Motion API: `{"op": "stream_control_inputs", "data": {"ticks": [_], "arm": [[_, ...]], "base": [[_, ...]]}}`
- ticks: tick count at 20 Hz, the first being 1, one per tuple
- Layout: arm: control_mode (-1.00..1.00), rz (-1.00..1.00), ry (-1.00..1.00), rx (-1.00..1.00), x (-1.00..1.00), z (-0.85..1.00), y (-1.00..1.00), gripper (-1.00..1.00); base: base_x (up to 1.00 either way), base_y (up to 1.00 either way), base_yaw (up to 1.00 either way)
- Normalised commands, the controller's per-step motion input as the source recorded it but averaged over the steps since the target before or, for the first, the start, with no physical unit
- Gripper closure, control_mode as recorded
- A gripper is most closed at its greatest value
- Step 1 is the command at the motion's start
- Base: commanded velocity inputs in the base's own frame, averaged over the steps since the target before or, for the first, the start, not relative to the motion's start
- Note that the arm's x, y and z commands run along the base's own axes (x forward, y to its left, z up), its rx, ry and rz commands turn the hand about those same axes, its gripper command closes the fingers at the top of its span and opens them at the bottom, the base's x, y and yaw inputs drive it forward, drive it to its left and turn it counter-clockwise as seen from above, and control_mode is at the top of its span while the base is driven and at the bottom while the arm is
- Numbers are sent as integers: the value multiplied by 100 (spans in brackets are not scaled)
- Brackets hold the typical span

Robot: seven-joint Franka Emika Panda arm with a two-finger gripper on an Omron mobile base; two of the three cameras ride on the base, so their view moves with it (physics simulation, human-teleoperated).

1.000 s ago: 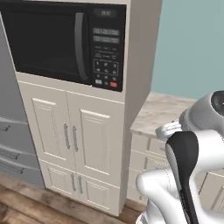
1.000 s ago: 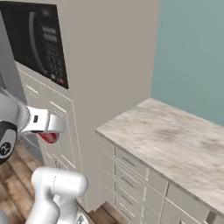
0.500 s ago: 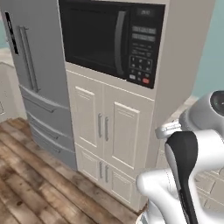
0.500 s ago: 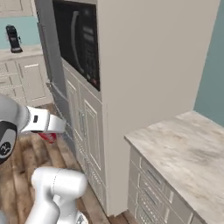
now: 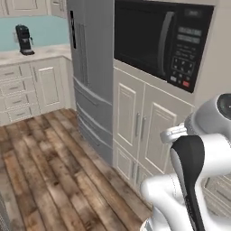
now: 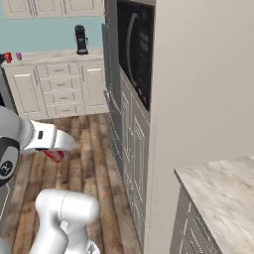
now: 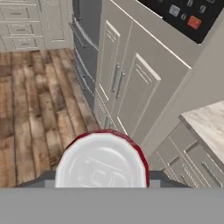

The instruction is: Four empty soda cans are scattered around the kitchen. Gather all the cans and cluster them next to the stove for recycling.

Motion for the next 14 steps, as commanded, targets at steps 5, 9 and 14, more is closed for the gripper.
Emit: {"op": "stream_control_inputs", "data": {"ticks": [5,9,14], "arm": [[100,0,0,0,0,0,0,100],[100,0,0,0,0,0,0,100],[100,0,0,0,0,0,0,100]], "base": [[-7,5,50],[2,4,50],[18,13,43]]}}
